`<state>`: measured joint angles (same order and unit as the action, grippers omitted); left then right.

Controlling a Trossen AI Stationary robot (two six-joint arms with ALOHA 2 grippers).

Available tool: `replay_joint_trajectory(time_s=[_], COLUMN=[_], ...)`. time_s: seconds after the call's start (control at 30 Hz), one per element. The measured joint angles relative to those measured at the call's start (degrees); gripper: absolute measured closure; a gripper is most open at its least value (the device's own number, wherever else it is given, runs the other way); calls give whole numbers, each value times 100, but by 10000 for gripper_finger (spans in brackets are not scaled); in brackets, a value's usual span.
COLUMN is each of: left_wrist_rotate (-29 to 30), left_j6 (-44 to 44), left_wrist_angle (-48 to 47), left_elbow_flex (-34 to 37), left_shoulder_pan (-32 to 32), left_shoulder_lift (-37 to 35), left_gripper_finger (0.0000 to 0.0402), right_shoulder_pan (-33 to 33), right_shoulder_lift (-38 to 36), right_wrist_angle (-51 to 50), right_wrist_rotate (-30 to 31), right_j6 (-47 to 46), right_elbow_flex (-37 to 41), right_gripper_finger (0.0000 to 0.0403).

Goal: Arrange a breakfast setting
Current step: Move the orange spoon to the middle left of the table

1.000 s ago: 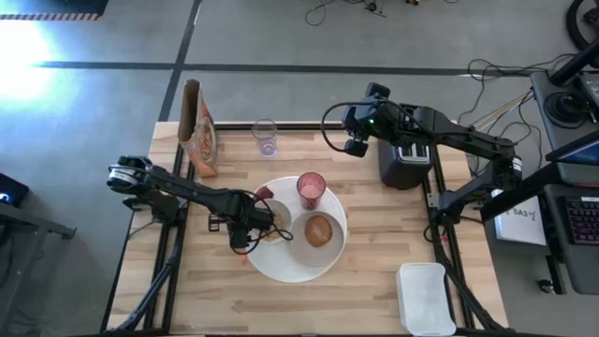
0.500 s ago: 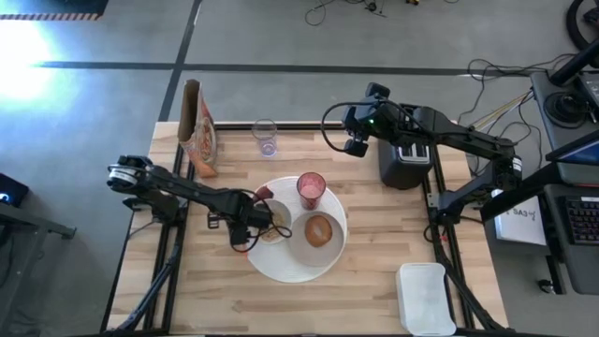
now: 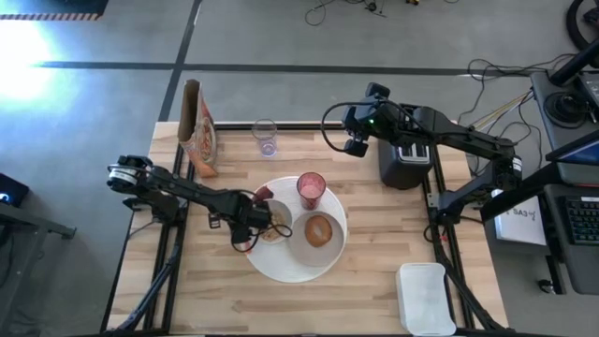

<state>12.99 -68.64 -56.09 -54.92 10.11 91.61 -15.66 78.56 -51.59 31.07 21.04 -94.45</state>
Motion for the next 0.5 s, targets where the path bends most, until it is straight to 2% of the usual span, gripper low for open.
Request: replay_joint_trajectory(time_s=[0.27, 0.5], left_wrist_rotate=[-2, -2], left_j6=[15, 19], left_wrist_angle=[107, 151], left_elbow_flex=[183, 219], left_shoulder_pan=[0, 0], left_shoulder_lift=[0, 0], left_gripper_finger=[393, 362], right_shoulder_pan=[1, 2], right_shoulder_lift=[0, 0], right_wrist_angle=[-1, 0], right_wrist_rotate=[0, 0], right_j6=[0, 0], right_elbow_flex=[0, 0], right_gripper_finger=[268, 269])
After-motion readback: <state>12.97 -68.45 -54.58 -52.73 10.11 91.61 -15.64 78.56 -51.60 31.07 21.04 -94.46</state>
